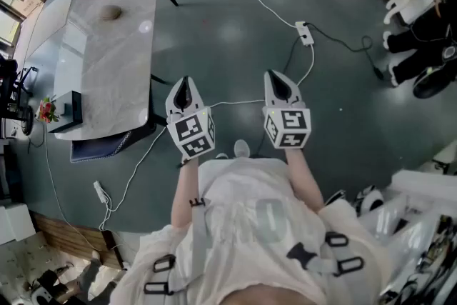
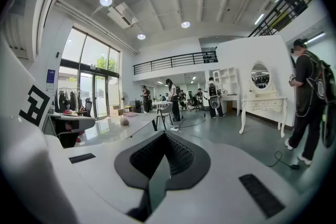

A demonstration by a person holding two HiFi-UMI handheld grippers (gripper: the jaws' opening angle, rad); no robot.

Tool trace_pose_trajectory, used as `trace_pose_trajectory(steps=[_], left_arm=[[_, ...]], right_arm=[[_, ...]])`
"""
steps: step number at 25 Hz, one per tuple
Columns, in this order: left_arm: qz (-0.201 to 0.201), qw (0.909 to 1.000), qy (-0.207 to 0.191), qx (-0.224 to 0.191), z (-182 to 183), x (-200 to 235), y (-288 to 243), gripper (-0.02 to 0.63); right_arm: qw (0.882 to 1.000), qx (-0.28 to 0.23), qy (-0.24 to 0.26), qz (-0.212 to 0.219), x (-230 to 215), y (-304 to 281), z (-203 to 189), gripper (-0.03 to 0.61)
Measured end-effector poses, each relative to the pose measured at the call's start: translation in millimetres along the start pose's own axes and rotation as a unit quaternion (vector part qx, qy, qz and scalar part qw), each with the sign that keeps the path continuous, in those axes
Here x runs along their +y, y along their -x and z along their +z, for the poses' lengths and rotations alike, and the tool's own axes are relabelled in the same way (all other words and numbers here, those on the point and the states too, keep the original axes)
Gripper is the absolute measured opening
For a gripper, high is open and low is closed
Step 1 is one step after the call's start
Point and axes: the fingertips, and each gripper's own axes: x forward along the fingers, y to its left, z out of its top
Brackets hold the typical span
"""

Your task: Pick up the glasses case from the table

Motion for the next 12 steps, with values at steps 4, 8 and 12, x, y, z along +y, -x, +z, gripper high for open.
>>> trace_pose_trajectory(steps=[4,8,12], left_arm=[[0.000,1.0000,0.000,-0.007,7.8,-1.5,-5.4,0.005],[0.000,0.9999,-0.002,-0.012,13.8,-6.2,-10.3,0.003],[-0.003,0.9999,-0.001,-0.016,17.3,-9.7,-14.4,0.003]], right_arm=[[1.000,-0.002,-0.002,0.001,-4.0,-5.9,2.9,0.000],[1.000,-0.002,0.004,-0.001,-12.3,-10.5,2.8,0.000],[1.000,-0.001,0.006,-0.001,-19.4,-16.3,0.8,0.000]])
